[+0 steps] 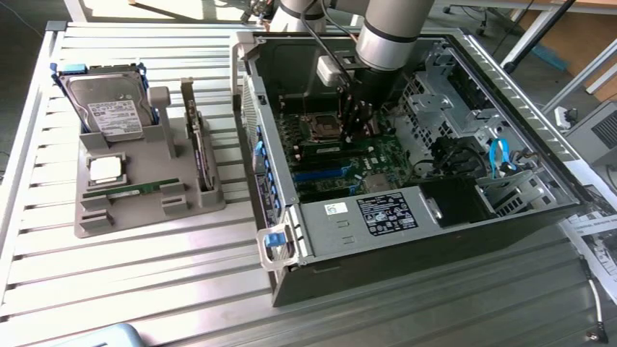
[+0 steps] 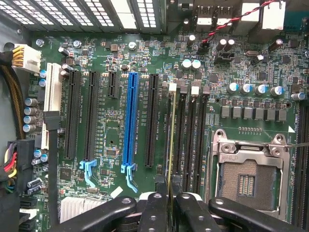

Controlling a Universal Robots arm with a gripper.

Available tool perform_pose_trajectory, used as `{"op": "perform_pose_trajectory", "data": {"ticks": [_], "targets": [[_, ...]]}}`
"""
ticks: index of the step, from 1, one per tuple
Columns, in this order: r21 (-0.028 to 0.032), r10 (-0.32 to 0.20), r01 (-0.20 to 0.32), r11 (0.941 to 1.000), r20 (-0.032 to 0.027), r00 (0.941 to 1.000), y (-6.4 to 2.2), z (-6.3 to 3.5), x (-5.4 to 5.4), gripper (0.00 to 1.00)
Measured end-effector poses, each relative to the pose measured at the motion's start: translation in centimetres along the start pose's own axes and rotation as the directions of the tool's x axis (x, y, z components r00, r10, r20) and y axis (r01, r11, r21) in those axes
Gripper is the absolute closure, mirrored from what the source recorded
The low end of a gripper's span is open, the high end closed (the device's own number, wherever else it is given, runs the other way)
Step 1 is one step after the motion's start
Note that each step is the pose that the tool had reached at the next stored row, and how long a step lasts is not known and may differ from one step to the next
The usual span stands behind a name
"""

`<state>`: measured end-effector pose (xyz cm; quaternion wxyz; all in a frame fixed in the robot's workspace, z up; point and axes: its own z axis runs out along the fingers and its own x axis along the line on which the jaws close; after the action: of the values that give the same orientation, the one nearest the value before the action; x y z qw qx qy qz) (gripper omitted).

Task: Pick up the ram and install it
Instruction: 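Insert the ram into the slot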

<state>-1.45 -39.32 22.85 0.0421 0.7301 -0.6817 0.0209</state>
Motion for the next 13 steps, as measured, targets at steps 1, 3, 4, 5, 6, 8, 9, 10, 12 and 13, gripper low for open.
{"op": "perform_pose_trajectory", "data": {"ticks": [1, 3, 4, 5, 6, 8, 9, 10, 12, 13], "targets": [[0.0000, 0.000, 0.000, 1.0000, 0.0000, 1.0000, 0.00, 0.00, 0.00, 0.86], [0.0003, 0.000, 0.000, 1.0000, 0.0002, 1.0000, -0.01, 0.01, 0.00, 0.86], [0.0006, 0.000, 0.000, 1.0000, 0.0009, 1.0000, -0.03, 0.04, -0.02, 0.85], [0.0003, 0.000, 0.000, 1.0000, 0.0004, 1.0000, -0.02, 0.02, -0.01, 0.79], [0.0001, 0.000, 0.000, 1.0000, 0.0001, 1.0000, 0.00, 0.01, 0.00, 0.73], [0.0000, 0.000, 0.000, 1.0000, 0.0001, 1.0000, 0.00, 0.00, 0.00, 0.73], [0.0000, 0.000, 0.000, 1.0000, 0.0000, 1.0000, -0.01, 0.00, 0.00, 0.73], [0.0001, 0.000, 0.000, 1.0000, 0.0001, 1.0000, -0.02, 0.00, 0.00, 0.73], [0.0001, 0.000, 0.000, 1.0000, 0.0002, 1.0000, -0.04, 0.01, 0.00, 0.73], [0.0001, 0.000, 0.000, 1.0000, 0.0001, 1.0000, -0.04, 0.00, 0.00, 0.73]]}}
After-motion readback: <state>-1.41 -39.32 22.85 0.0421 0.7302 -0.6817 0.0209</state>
